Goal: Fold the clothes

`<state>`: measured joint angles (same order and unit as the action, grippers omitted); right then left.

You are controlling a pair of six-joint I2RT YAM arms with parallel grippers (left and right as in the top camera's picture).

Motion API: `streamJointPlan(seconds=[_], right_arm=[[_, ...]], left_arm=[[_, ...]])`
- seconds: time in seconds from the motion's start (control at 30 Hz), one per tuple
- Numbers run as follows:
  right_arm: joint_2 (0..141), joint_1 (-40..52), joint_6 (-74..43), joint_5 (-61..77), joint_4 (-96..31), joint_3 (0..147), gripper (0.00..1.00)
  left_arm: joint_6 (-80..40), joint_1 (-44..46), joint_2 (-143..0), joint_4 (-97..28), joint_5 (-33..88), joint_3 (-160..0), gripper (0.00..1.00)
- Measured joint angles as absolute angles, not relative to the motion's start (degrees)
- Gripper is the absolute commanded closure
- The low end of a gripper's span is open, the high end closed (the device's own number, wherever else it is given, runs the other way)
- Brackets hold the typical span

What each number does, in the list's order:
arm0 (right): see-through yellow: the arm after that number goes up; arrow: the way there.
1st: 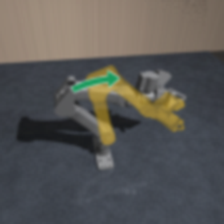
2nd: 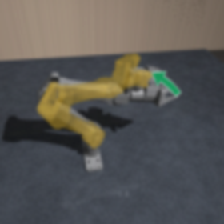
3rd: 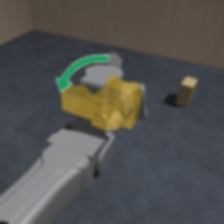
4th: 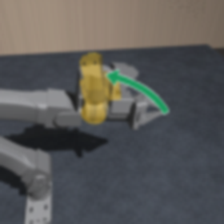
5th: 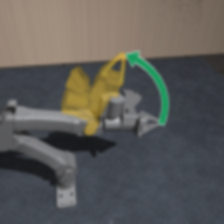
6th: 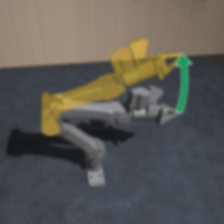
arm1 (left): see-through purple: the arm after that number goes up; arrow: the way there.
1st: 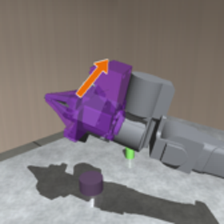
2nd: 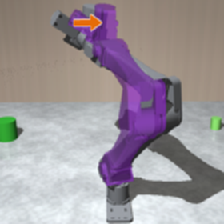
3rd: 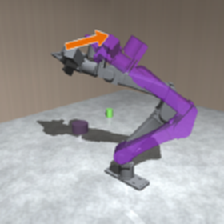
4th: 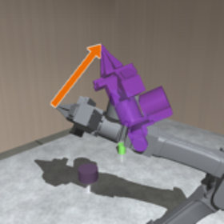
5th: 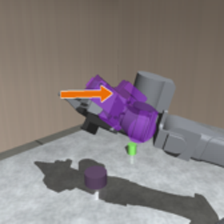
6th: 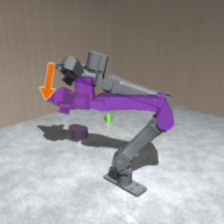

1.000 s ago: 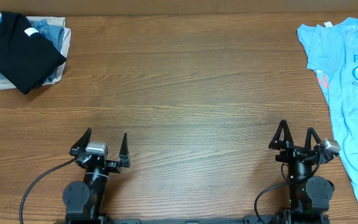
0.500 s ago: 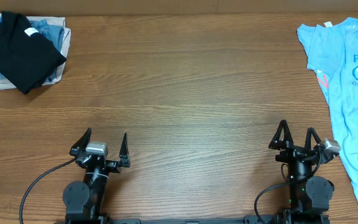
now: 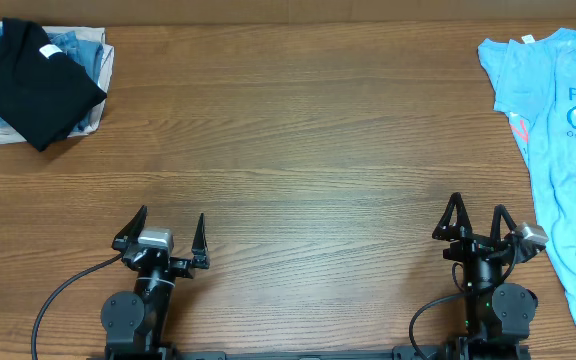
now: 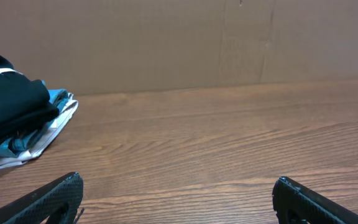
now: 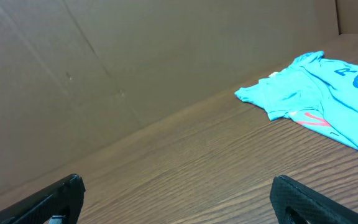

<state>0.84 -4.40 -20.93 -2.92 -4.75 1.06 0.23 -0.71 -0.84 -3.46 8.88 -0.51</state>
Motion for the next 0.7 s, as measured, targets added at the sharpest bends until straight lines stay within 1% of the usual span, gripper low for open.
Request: streamJointPlan(seconds=[0.6,0.7], right_arm=[[0.8,-4.4,-21.1,-2.9,-4.4,1.1,0.00],[0.8,-4.4,-24.4,-1.2,-2.6,1.1,0.00]], left_arm=[[0.2,-0.7,-0.9,-3.5,8.9,-0.5,0.00],[0.2,-0.7,-0.8,-3.5,8.9,-0.5,0.00]])
